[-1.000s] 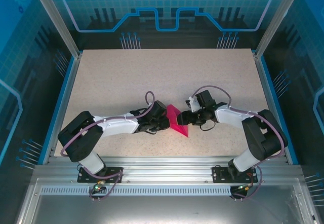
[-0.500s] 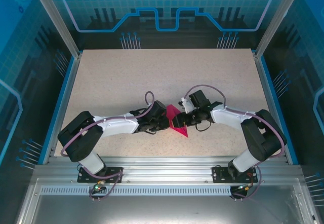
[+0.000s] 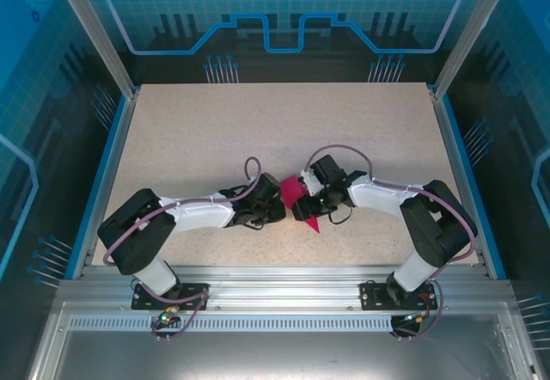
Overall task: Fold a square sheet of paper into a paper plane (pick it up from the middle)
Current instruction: Move a paper plane to the center of the table.
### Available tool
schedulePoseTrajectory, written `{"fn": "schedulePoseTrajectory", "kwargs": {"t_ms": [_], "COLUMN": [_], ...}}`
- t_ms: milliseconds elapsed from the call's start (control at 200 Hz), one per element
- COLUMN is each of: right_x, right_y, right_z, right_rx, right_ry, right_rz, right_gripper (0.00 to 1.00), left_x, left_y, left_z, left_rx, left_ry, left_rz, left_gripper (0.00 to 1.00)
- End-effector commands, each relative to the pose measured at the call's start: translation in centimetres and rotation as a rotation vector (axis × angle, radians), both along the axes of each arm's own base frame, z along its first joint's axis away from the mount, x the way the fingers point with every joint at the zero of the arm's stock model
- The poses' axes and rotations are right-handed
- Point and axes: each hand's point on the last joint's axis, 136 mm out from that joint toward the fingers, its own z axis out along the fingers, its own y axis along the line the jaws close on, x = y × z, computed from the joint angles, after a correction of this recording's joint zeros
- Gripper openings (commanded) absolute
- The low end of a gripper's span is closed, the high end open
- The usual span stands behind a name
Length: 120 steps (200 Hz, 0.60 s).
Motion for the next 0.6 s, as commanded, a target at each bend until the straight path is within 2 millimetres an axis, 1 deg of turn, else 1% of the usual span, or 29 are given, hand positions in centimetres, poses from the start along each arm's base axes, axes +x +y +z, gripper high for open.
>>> {"fn": "schedulePoseTrajectory", "kwargs": {"t_ms": [0,165,220,315,410,470,520,535,595], "right_x": [-0.1,-0.2,-0.1,0.0,-0.2,-0.4,-0.7,0.1,0.1], "right_y": [-0.1,0.0,-0.1,-0.2,-0.1,-0.4,-0.6,0.0,-0.1], "right_z": [-0.1,0.1,0.1,0.1,-0.3,-0.8,-1.2,-0.5,-0.8], "right_rx": [-0.045,-0.043,-0.046,-0.052,-0.06,-0.082,-0.105,-0.095,-0.119], "right_ry": [-0.005,-0.008,-0.013,-0.015,-0.002,0.007,0.012,-0.009,-0.007], "right_rz": [0.019,0.023,0.012,0.005,0.012,0.011,0.017,0.018,0.021], "right_gripper": [0.53,0.53,0.46,0.41,0.37,0.36,0.33,0.33,0.3], "left_x": [0.2,0.2,0.2,0.2,0.2,0.2,0.2,0.3,0.2], "left_y": [0.1,0.2,0.3,0.4,0.4,0.5,0.5,0.6,0.7], "left_z": [0.7,0.8,0.8,0.9,1.0,1.1,1.1,1.2,1.2], "left_rx": [-0.019,-0.019,-0.017,-0.016,-0.017,-0.017,-0.015,-0.015,-0.016], "left_ry": [-0.013,-0.016,-0.016,-0.019,-0.022,-0.025,-0.025,-0.026,-0.029], "left_rz": [0.01,0.013,0.018,0.019,0.02,0.023,0.024,0.026,0.03], "left_gripper": [0.21,0.2,0.2,0.2,0.2,0.2,0.2,0.2,0.2]}}
